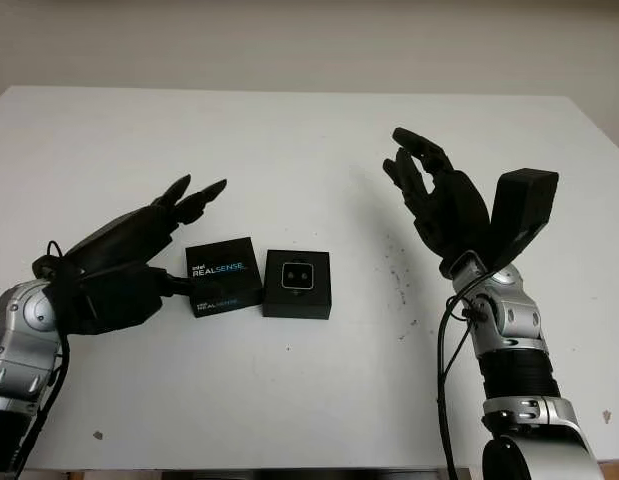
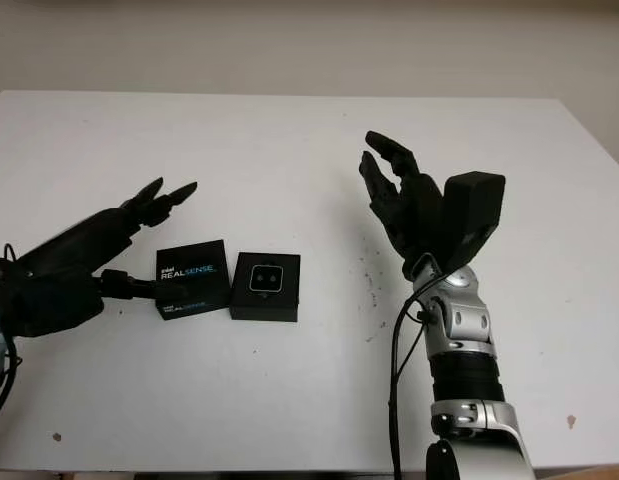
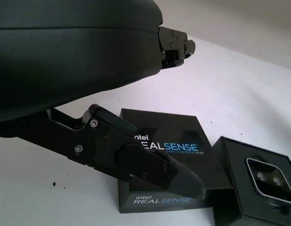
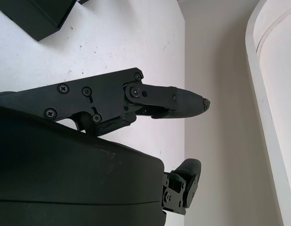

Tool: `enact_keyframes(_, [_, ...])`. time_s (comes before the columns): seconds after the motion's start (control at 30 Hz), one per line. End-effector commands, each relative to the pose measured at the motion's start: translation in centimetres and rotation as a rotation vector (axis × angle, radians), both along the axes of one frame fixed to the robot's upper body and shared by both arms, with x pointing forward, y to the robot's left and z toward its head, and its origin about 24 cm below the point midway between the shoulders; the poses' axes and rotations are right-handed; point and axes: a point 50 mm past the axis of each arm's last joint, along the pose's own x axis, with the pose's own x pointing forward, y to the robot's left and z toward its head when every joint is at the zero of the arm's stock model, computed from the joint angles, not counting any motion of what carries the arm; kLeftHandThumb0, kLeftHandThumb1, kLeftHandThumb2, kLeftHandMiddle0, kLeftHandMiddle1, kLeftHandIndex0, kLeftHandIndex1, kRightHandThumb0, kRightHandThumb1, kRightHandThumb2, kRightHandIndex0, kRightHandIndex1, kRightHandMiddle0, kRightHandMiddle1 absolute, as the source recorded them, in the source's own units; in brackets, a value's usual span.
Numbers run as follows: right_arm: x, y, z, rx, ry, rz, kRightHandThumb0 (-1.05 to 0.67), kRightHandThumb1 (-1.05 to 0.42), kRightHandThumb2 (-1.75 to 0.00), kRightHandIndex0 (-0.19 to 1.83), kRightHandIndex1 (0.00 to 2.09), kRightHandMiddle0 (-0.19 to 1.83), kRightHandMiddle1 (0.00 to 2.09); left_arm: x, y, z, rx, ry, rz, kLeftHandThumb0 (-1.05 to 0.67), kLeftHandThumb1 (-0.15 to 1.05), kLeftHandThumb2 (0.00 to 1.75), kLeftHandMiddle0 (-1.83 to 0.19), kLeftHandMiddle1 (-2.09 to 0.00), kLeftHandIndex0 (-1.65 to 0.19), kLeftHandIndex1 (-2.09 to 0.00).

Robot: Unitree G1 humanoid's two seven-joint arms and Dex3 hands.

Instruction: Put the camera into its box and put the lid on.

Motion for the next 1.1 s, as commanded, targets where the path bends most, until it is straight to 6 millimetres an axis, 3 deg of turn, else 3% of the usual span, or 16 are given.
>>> enact_keyframes(0.0, [0.0,-0.1,0.6,-0.001,-0.02,0.003,-0.55,-1.05,-0.48,-0.01,0.4,-0.19,0.84,0.5,-0.2,0.4,0.024,-0.005,-0.016,-0.74,0.9,0.05,0.04,-0.05,0.08,-0.03])
enact_keyframes(0.3, [0.0,-0.2,0.1,-0.004,-0.003,0.0,-0.55,-1.05,-0.47,0.08,0.38,-0.19,1.0,1.6,-0.9,-0.7,0.081,0.035,-0.059,-0.74,0.89,0.05,0.06,-0.05,0.1,-0.03])
enact_keyframes(0.5, [0.0,-0.2,-0.1,-0.011,-0.003,0.006,-0.56,-1.05,-0.46,0.07,0.36,-0.19,0.98,1.8,-1.3,-1.1,0.119,0.06,-0.107,-0.72,0.88,0.05,0.07,-0.05,0.11,-0.04])
enact_keyframes(1.07, [0.1,-0.4,-0.6,-0.033,0.035,-0.014,-0.56,-1.05,-0.43,0.14,0.31,-0.19,1.3,1.4,-1.9,-1.8,0.094,0.149,-0.177,-0.77,0.88,0.05,0.09,-0.05,0.11,-0.05])
